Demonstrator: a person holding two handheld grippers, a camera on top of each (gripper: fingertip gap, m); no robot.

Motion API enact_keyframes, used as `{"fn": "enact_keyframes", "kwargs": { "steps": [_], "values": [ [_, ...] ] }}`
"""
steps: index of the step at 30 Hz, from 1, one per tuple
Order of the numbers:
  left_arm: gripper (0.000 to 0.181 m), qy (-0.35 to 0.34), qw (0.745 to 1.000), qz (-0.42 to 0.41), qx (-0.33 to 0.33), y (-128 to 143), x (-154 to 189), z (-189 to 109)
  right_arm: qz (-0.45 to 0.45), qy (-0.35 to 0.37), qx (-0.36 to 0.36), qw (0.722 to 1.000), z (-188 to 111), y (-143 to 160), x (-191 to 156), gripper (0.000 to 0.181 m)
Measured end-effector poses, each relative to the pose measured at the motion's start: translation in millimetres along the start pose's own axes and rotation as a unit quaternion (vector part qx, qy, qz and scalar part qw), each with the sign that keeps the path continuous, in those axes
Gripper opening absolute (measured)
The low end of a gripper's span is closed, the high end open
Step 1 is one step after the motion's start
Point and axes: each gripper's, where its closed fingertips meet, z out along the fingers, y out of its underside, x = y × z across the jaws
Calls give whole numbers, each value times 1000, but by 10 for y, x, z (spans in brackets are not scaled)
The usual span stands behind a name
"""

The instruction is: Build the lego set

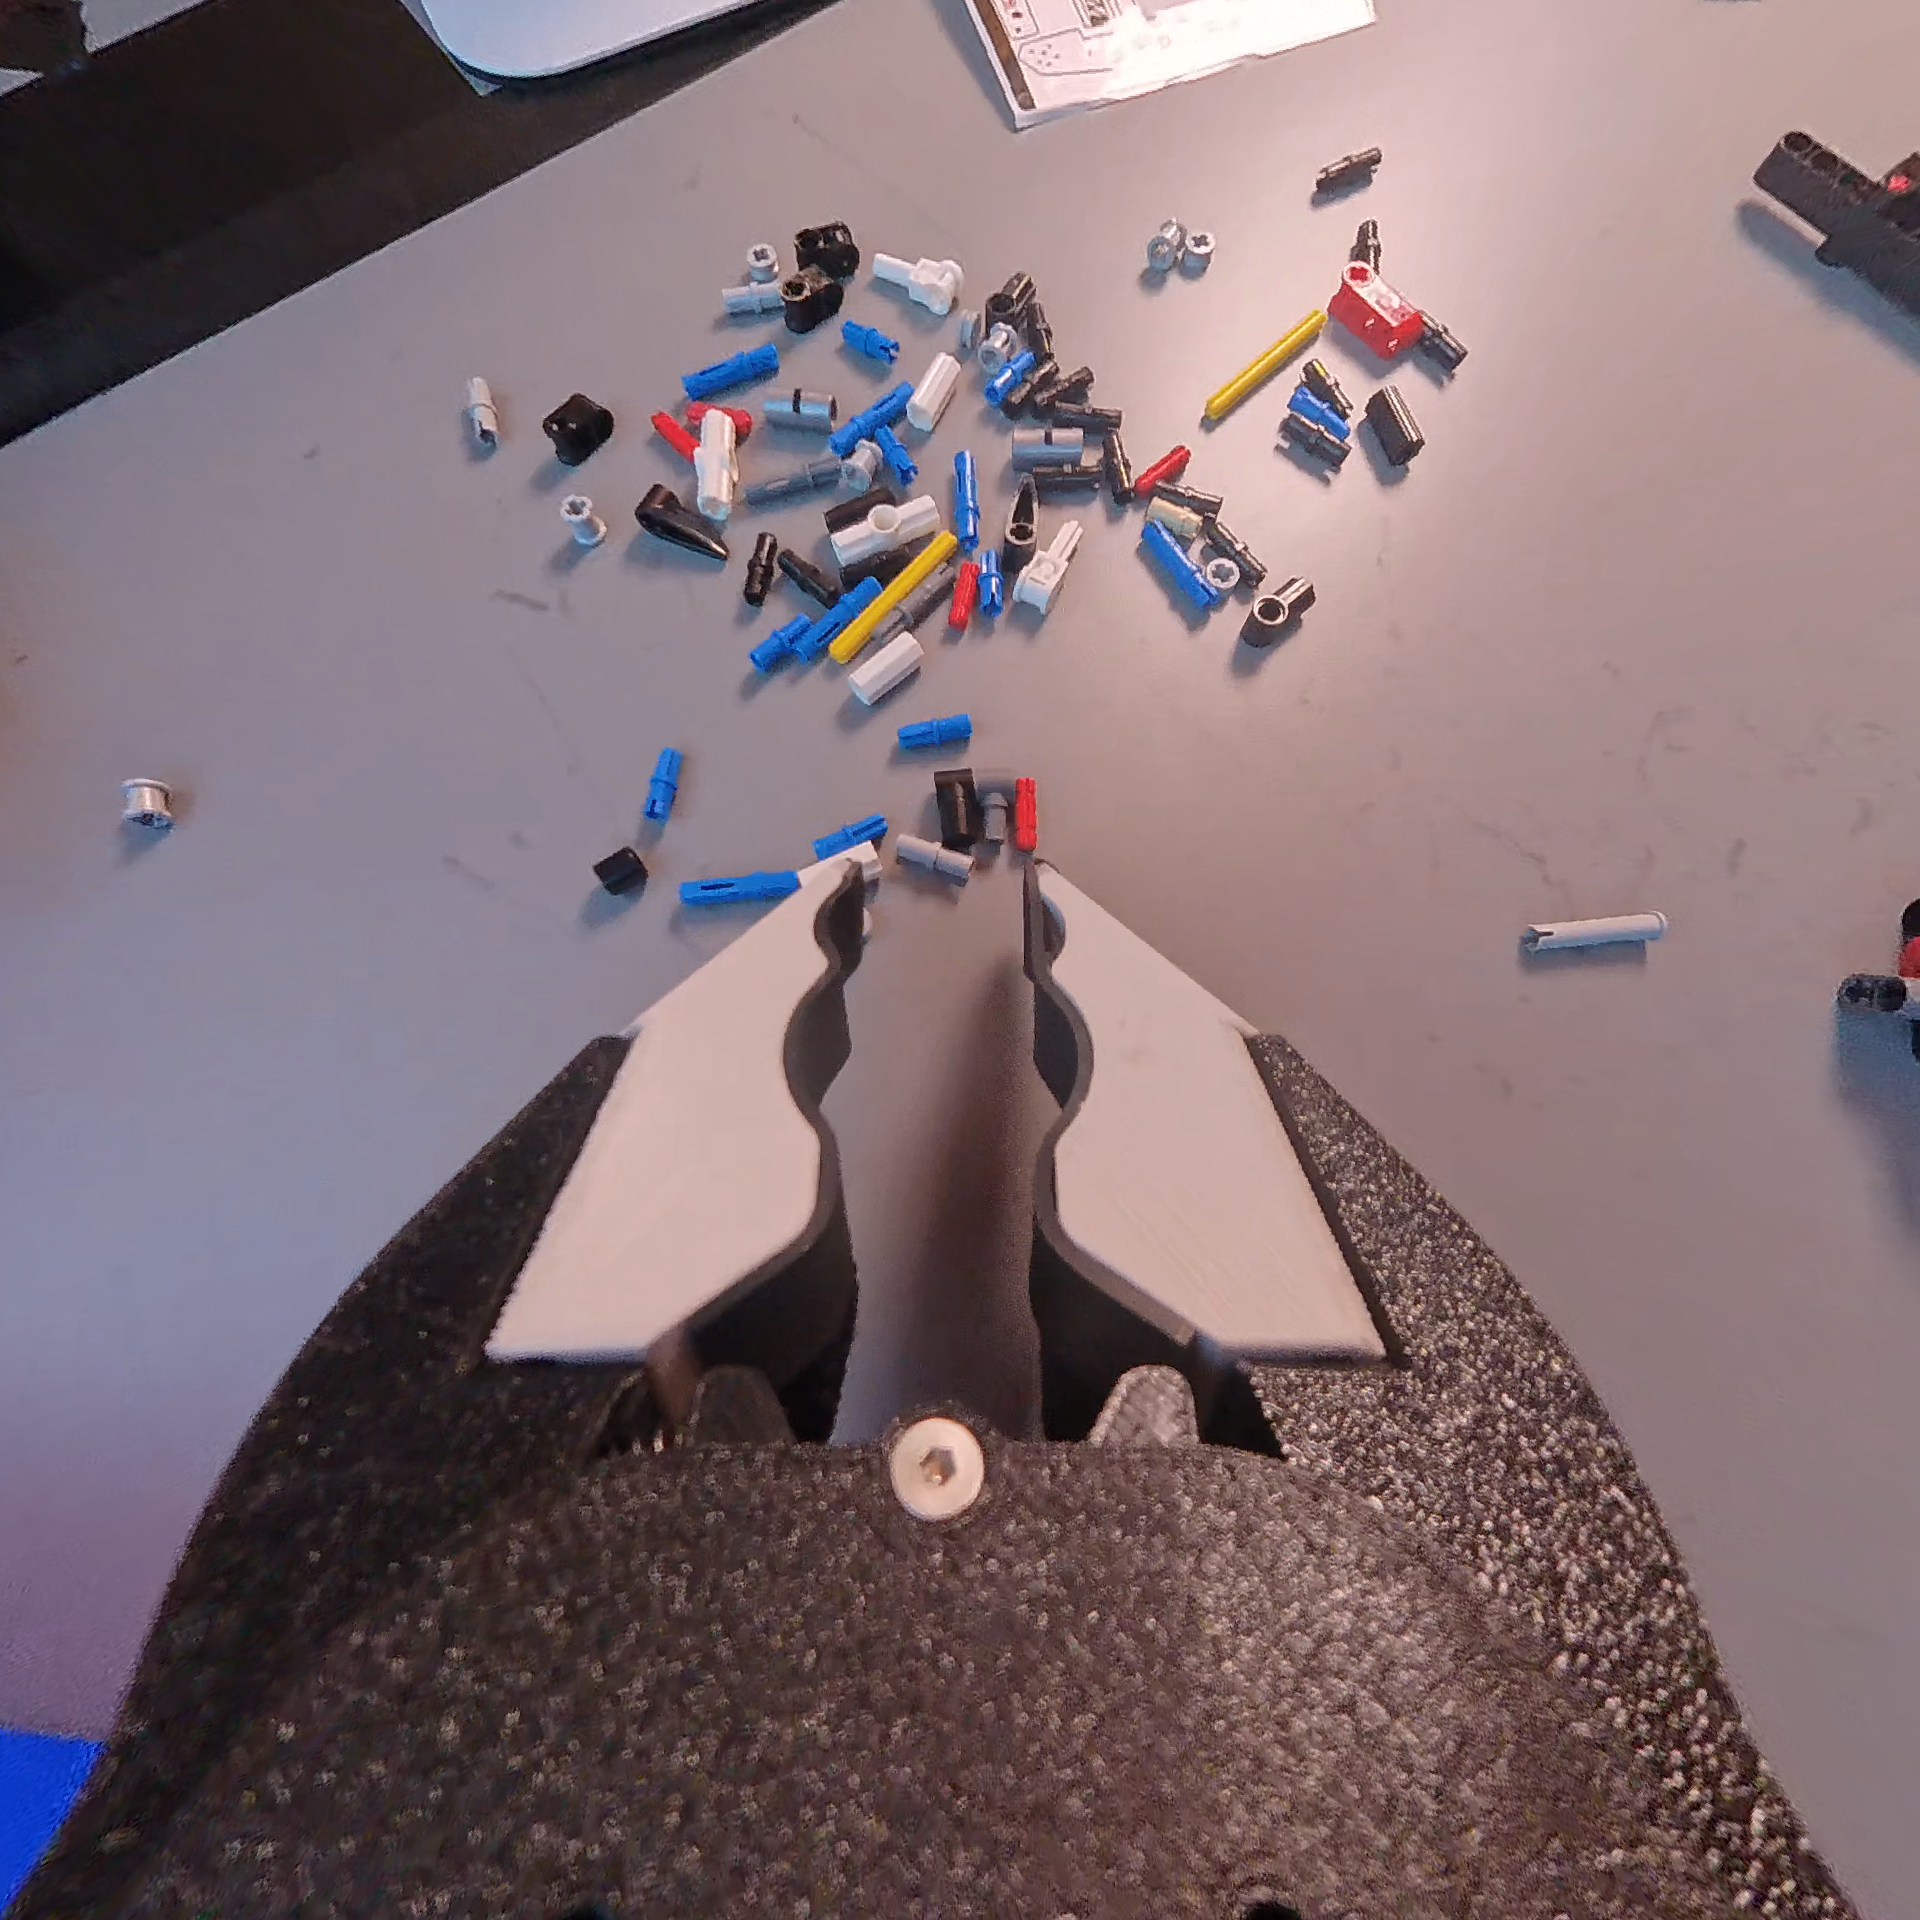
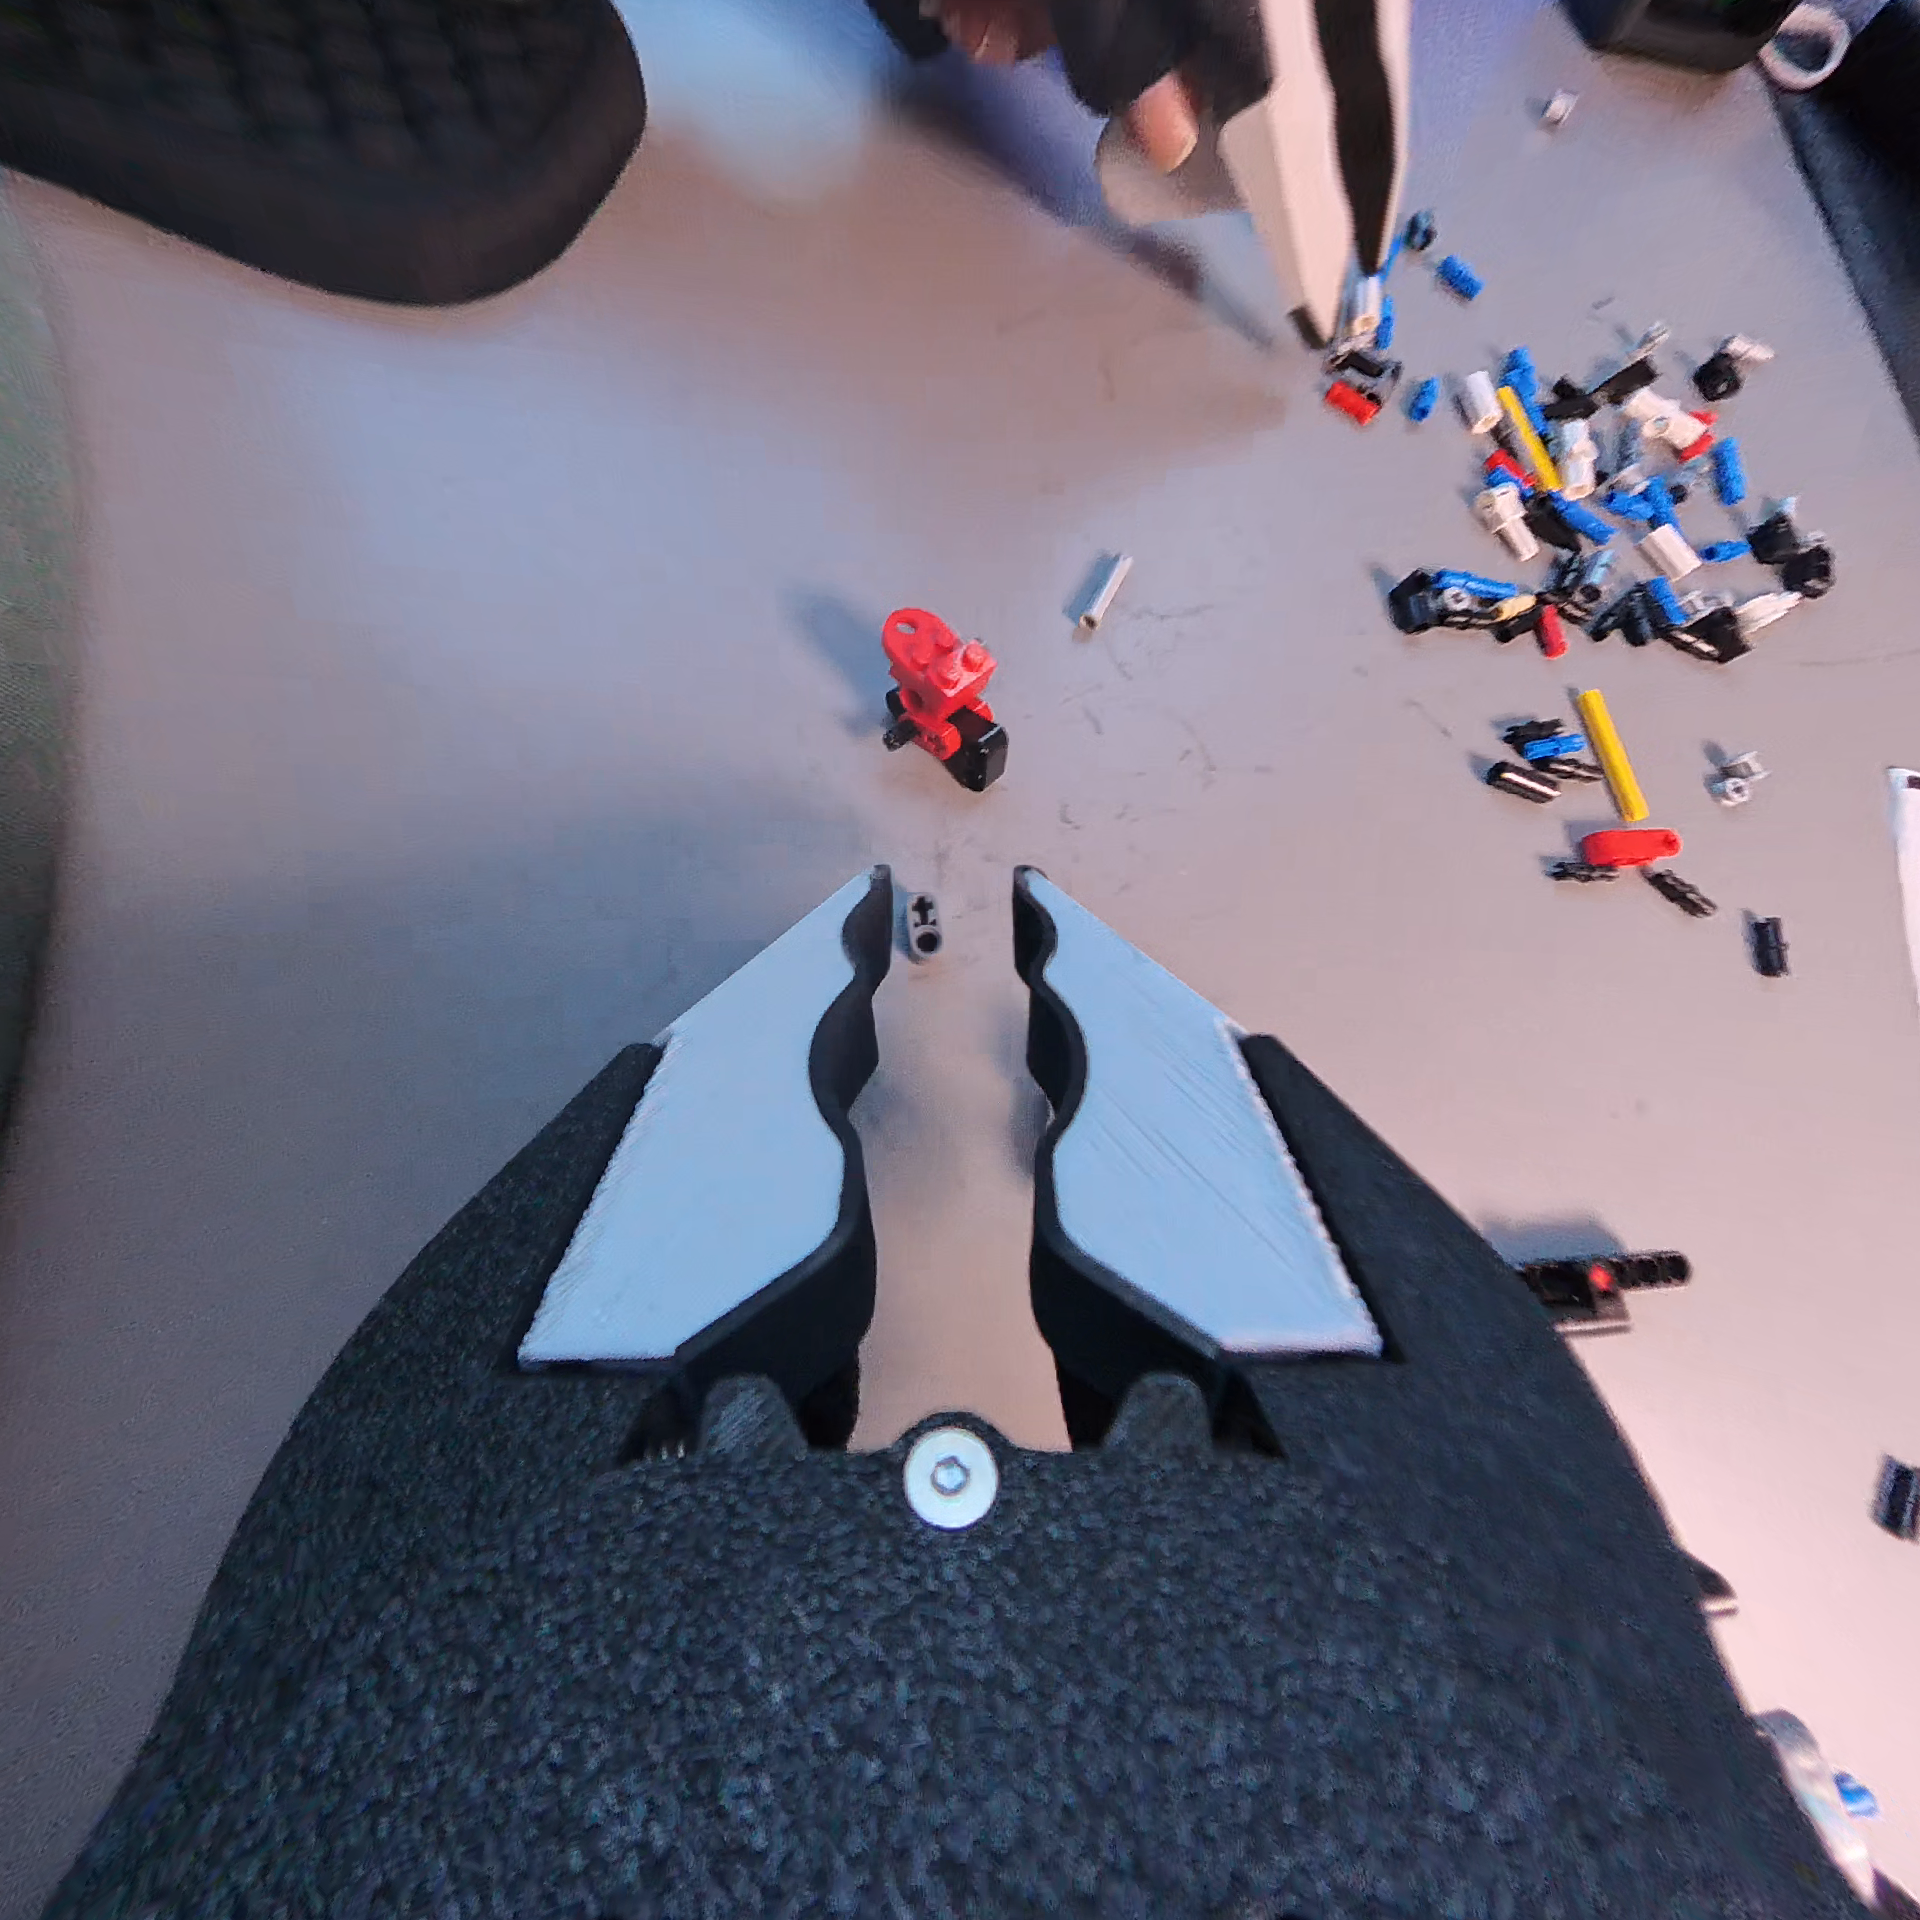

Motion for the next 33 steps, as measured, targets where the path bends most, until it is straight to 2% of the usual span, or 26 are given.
{"fn": "enact_keyframes", "kwargs": {
  "steps": [4,11,13,16,20,26,33],
  "values": [
    [21,9,1000,17,-12,55,43,43,18,12,39,999,-104,-17,123,22],
    [22,-82,996,-27,1,38,-328,-9,28,16,62,998,-150,12,194,21],
    [22,-82,996,-32,14,-1,-344,-12,30,13,63,997,-151,23,193,21],
    [22,-51,997,-2,51,-170,-162,15,33,9,63,997,-152,40,193,21],
    [22,19,995,50,82,-383,262,131,31,9,64,997,-195,52,211,22],
    [14,64,990,109,59,-482,625,381,49,32,74,996,-306,78,347,24],
    [8,69,992,106,12,-503,673,612,42,27,68,996,-277,94,306,24]
  ]
}}
